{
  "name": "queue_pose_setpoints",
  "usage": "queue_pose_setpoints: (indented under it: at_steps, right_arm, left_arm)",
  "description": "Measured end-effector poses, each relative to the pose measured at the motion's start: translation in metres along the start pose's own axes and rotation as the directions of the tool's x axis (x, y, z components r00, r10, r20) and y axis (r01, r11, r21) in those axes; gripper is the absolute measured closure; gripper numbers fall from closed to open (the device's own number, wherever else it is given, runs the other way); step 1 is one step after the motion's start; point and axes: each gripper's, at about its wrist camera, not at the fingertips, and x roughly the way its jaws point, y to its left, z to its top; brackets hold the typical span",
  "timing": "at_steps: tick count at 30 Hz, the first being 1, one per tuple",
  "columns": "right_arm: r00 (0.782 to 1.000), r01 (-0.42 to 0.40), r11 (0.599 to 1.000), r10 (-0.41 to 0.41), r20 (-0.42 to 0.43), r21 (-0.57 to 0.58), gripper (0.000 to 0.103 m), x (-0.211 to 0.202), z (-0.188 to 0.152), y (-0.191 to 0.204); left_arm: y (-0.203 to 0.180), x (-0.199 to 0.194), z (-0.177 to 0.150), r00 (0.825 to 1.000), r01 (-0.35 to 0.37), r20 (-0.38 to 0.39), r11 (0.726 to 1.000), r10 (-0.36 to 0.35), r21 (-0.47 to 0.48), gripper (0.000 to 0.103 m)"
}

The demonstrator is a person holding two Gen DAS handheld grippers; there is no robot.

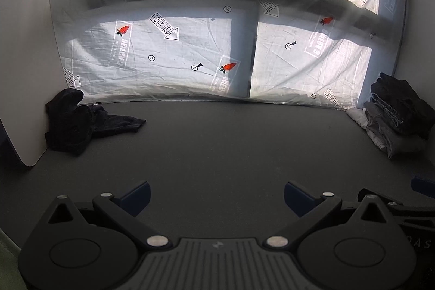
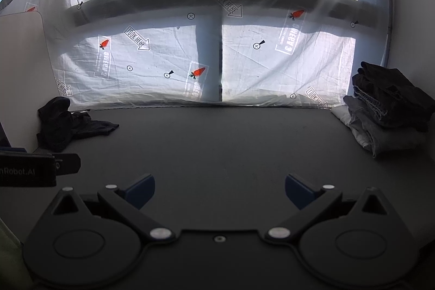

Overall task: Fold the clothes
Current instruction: 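Move both tools toward the crumpled navy sweater by the white board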

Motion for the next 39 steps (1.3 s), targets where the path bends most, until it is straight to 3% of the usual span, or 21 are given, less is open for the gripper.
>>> queue_pose_setpoints:
  at_steps: [5, 15, 18, 22, 24, 28, 33, 39]
  right_arm:
    - [0.999, 0.019, 1.000, -0.018, 0.028, -0.018, 0.000, 0.014, 0.008, -0.014]
    - [0.995, -0.091, 0.995, 0.092, -0.035, 0.038, 0.000, 0.097, 0.039, -0.053]
    - [0.994, -0.101, 0.994, 0.102, -0.025, 0.042, 0.000, 0.123, 0.049, -0.065]
    - [0.992, -0.127, 0.982, 0.128, 0.007, 0.138, 0.000, 0.163, 0.056, -0.083]
    - [0.986, -0.161, 0.971, 0.167, -0.018, 0.177, 0.000, 0.186, 0.059, -0.084]
    - [0.973, -0.195, 0.962, 0.214, -0.086, 0.189, 0.000, 0.226, 0.067, -0.067]
    - [0.939, -0.274, 0.946, 0.302, -0.166, 0.173, 0.000, 0.279, 0.076, -0.017]
    - [0.926, -0.283, 0.952, 0.303, -0.225, 0.115, 0.012, 0.331, 0.081, 0.077]
  left_arm:
    - [-0.009, 0.014, 0.002, 0.999, -0.022, -0.024, 0.999, 0.021, -0.032, 0.000]
    - [-0.035, 0.069, 0.042, 0.987, -0.141, -0.085, 0.990, 0.138, -0.029, 0.000]
    - [-0.036, 0.090, 0.055, 0.978, -0.181, -0.111, 0.982, 0.175, -0.049, 0.000]
    - [-0.031, 0.109, 0.067, 0.966, -0.239, -0.120, 0.968, 0.229, -0.073, 0.000]
    - [-0.022, 0.117, 0.072, 0.953, -0.287, -0.126, 0.955, 0.276, -0.075, 0.000]
    - [0.007, 0.131, 0.079, 0.938, -0.323, -0.171, 0.940, 0.303, -0.110, 0.000]
    - [0.057, 0.153, 0.089, 0.921, -0.370, -0.188, 0.916, 0.340, -0.155, 0.000]
    - [0.147, 0.199, 0.098, 0.907, -0.400, -0.226, 0.894, 0.354, -0.203, 0.000]
